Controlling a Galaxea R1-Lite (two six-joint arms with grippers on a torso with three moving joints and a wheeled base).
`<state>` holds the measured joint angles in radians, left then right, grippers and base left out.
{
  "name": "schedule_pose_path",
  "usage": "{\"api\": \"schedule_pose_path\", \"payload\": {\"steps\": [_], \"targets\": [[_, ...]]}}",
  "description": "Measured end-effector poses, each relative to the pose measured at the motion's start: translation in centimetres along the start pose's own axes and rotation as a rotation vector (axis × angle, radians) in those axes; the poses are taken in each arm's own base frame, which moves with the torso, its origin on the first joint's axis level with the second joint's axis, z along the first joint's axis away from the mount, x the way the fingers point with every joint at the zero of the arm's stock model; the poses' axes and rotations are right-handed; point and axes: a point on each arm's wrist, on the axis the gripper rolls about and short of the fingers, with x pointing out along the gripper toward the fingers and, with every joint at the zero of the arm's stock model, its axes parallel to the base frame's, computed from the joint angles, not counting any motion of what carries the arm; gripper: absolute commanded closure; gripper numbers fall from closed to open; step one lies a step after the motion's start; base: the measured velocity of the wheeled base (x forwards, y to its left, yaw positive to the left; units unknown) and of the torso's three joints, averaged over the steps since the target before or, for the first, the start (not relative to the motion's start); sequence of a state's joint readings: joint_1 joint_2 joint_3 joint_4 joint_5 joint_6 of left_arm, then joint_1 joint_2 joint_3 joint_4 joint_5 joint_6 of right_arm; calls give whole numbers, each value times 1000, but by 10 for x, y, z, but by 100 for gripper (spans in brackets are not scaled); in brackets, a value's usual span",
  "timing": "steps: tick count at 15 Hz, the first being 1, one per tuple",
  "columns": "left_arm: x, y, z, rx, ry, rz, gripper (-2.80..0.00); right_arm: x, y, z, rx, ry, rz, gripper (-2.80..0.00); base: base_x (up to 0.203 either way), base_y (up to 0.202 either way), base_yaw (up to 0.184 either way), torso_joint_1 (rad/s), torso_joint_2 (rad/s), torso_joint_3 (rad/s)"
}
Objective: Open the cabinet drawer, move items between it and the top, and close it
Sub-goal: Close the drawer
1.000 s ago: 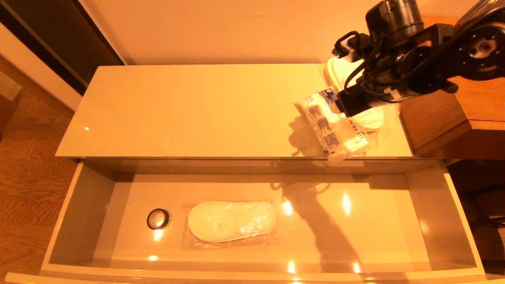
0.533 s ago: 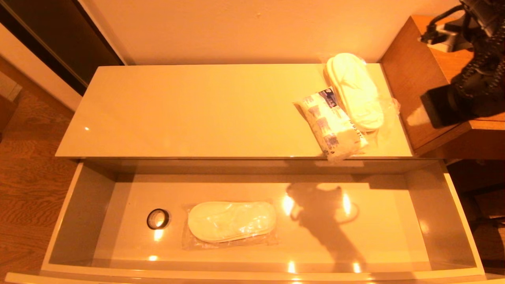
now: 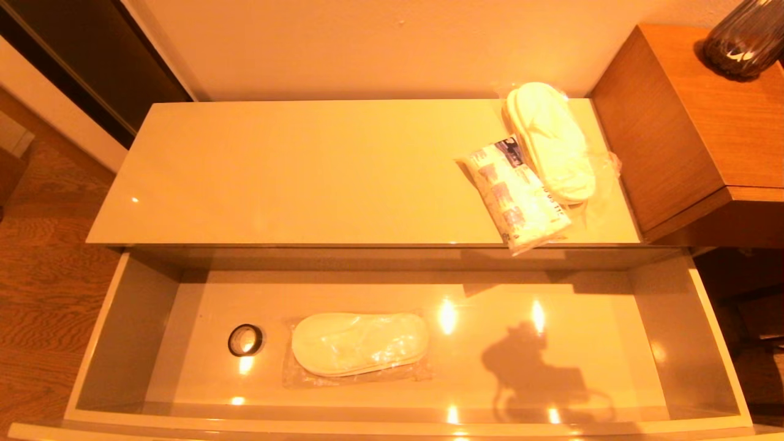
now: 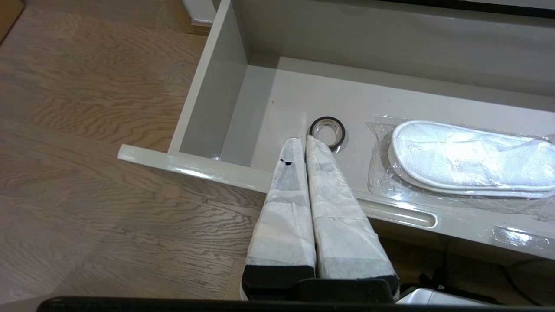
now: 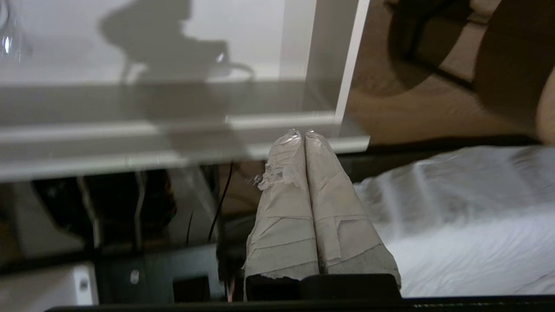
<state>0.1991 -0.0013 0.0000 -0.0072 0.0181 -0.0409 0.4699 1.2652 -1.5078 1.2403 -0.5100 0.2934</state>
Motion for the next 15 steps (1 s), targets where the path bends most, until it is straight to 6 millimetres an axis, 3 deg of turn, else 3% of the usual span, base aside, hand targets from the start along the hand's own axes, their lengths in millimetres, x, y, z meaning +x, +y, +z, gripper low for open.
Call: {"api": "schedule_pose_path", "payload": {"steps": [3, 6, 8, 11, 13, 15], "targets": [[0, 0, 0, 0, 0, 0, 0, -10, -16, -35, 38, 28, 89, 0, 0, 0, 0, 0, 0, 0], [0, 0, 0, 0, 0, 0, 0, -1, -16, -59, 182, 91, 153, 0, 0, 0, 0, 0, 0, 0], [0, 0, 0, 0, 0, 0, 0, 16, -9, -70, 289, 130, 165, 0, 0, 0, 0, 0, 0, 0], [0, 0, 0, 0, 0, 0, 0, 56, 8, -92, 331, 153, 151, 0, 0, 0, 0, 0, 0, 0], [0, 0, 0, 0, 0, 0, 0, 83, 19, -107, 353, 118, 157, 0, 0, 0, 0, 0, 0, 0], [0, 0, 0, 0, 0, 0, 0, 96, 24, -117, 396, 45, 190, 0, 0, 0, 0, 0, 0, 0]]}}
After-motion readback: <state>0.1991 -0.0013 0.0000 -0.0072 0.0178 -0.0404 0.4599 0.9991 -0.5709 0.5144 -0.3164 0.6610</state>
